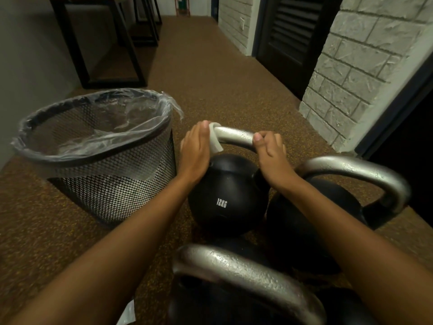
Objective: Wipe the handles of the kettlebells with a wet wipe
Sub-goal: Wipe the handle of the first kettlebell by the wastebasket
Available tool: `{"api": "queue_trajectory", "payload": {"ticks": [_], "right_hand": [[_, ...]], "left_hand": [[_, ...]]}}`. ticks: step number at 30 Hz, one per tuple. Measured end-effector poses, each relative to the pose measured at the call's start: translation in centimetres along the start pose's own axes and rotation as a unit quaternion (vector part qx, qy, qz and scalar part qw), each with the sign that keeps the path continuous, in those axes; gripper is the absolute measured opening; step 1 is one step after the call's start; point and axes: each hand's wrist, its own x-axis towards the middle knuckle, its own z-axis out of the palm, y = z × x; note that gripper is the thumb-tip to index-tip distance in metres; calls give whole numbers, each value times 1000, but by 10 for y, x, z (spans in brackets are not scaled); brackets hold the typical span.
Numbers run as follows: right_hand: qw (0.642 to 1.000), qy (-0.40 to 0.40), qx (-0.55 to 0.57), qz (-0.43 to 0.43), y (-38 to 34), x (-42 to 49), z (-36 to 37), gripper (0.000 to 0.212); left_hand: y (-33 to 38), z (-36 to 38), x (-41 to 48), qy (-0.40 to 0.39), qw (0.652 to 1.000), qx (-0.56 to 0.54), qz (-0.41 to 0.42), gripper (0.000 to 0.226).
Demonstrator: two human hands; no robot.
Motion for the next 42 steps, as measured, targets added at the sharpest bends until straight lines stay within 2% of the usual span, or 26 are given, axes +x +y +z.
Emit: {"api": "queue_trajectory", "payload": {"ticks": [2,4,6,9,13,14,16,20,23,27,29,30,32,34,36,38,40,42], "right_hand": [[1000,1,-3,0,0,0,0,35],[1000,5,-2,1,0,0,1,35],[1000,10,-2,0,0,0,1,35],[1000,11,-7,-3,0,1,1,36],[1000,5,-6,1,0,0,1,36],[1000,5,-6,0,0,0,0,36],[1000,4,-6,0,0,0,0,36],[1000,8,-6,0,0,0,1,36],[1000,10,-7,-4,0,0,1,36],[1000,6,-5,0,0,-1,-1,36],[1000,4,-5,0,-1,-1,-1,35],[1000,4,-4,0,-1,-1,0,35],[1000,6,-3,-2,0,-1,1,35],[1000,13,-4,-6,0,-1,1,35],[1000,17,-6,-8,0,-1,1,34],[1000,18,-7,-10,0,-1,1,34],[1000,18,-7,-11,0,-1,1,34],[1000,15,-2,-8,0,-1,1,35]], "left_hand": [[-8,-4,0,-7,996,-36,-83,41],[-14,-5,0,-16,985,-58,-164,53],[-15,-4,2,-12,979,-63,-193,58],[-3,-2,10,-15,985,-42,-165,56],[5,0,2,-18,1000,6,-11,43],[1,0,-1,-12,1000,12,3,39],[-9,-2,-7,-3,1000,-5,-27,37],[-16,-3,-8,3,983,-64,-169,54],[-4,1,0,9,987,-32,-159,56],[5,9,-4,49,998,18,-46,45],[3,12,-11,75,997,29,-16,40],[3,12,-15,85,996,29,-22,39],[-7,12,-18,94,992,12,-86,42],[-14,13,-14,104,980,-14,-168,62],[-15,13,-7,110,976,-8,-188,81],[-3,10,0,100,985,13,-141,72],[12,11,1,65,995,58,-43,52],[21,13,-4,52,991,111,58,45]]}}
